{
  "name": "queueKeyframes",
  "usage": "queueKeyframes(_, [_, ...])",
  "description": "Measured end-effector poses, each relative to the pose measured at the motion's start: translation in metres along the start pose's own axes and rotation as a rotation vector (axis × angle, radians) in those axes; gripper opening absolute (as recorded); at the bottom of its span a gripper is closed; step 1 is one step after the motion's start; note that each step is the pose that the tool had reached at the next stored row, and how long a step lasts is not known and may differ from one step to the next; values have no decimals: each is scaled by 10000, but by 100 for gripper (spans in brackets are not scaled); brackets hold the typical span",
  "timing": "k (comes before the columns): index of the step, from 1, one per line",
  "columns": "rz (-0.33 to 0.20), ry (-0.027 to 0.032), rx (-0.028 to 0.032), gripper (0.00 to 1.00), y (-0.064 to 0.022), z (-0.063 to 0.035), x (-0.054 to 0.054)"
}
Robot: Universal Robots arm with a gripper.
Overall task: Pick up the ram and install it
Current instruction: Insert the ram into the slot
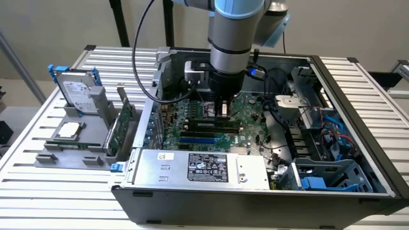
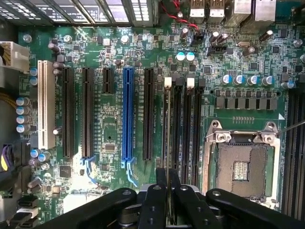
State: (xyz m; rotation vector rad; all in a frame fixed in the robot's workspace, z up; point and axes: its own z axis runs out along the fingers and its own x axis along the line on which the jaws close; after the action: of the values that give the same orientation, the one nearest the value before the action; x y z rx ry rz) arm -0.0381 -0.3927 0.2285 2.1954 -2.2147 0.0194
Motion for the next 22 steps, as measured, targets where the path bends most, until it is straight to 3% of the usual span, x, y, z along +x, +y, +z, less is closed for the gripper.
queueKeyframes(22, [41, 73, 43, 0, 29, 56, -44])
